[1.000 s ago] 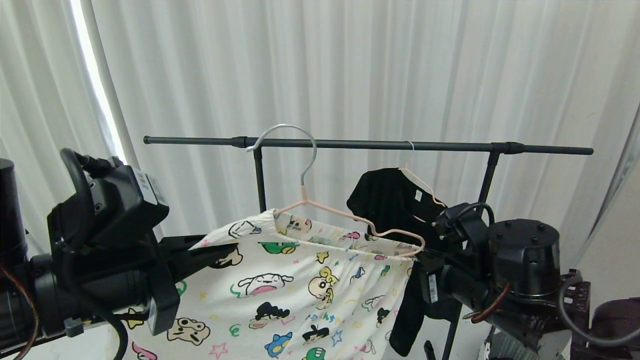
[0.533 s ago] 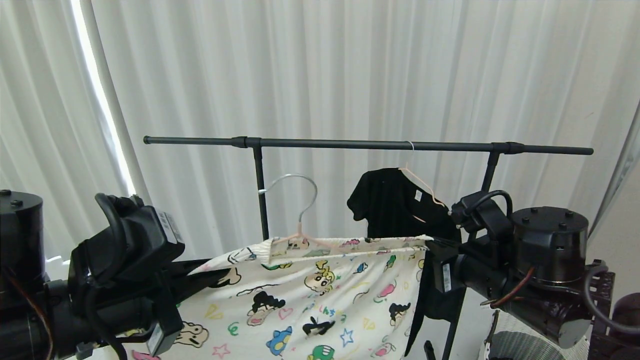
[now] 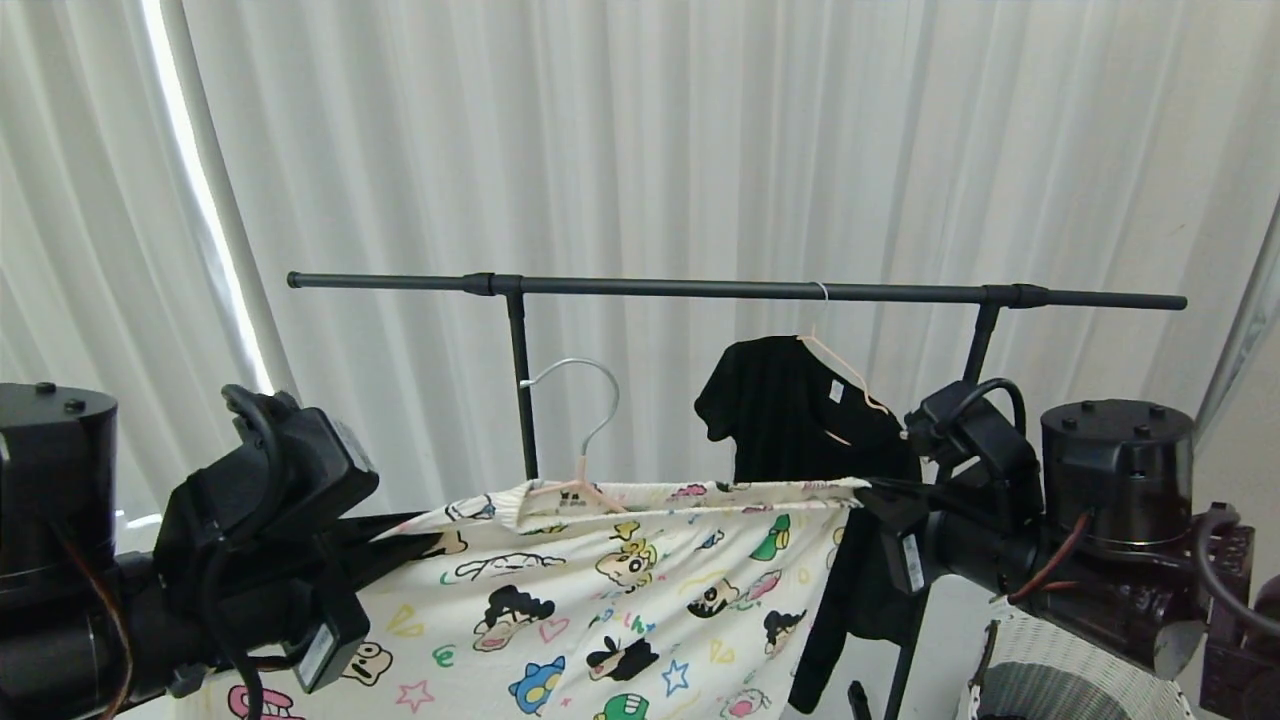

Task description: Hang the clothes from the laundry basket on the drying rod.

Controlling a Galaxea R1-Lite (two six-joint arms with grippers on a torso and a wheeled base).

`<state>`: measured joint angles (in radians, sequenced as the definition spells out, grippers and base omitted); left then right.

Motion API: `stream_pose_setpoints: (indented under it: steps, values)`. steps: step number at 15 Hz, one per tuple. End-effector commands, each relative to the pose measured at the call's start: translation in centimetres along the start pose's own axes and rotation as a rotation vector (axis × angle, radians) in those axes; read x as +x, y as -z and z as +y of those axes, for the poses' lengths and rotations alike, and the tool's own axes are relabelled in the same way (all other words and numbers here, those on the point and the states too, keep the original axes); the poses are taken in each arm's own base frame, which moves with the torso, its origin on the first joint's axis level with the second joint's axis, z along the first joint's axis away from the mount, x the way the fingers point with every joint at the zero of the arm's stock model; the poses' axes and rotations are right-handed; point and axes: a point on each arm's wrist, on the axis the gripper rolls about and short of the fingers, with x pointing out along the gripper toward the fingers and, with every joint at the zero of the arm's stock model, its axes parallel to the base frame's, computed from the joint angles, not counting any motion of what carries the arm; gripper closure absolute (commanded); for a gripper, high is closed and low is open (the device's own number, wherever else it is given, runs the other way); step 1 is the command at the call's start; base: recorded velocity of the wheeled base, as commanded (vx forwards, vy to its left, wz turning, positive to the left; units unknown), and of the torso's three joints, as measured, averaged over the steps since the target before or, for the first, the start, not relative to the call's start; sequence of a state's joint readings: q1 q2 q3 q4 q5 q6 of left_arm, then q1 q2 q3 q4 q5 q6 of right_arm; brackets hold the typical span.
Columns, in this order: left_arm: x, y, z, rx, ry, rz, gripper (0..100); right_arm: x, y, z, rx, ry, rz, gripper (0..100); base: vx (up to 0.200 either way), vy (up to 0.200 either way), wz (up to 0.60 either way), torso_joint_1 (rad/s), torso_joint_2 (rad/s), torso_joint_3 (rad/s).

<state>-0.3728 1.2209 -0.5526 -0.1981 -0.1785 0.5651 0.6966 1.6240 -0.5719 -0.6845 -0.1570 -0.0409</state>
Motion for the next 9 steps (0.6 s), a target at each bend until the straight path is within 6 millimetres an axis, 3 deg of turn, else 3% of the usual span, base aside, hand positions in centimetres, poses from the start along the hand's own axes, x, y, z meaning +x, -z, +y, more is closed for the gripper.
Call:
stream_pose_setpoints:
  steps: [1,5,9]
  values:
    - [1.0,-0.1,0.3,-0.006,0.002,0.010,100,-1.3,-1.7,-0.1,-0.006,-0.048,-0.028,0,0.000,0.000,0.00,0.000,0.00,0.000]
    - [1.3,-1.5,-0.5,-0.122,0.018,-0.108,100,-2.3,-2.5,-0.4,-0.028,-0.136,-0.038,0,0.000,0.000,0.00,0.000,0.00,0.000]
    - [1.3,-1.3,-0.8,-0.121,0.025,-0.108,100,-2.8,-2.9,-0.3,-0.068,-0.206,-0.051,0,0.000,0.000,0.00,0.000,0.00,0.000]
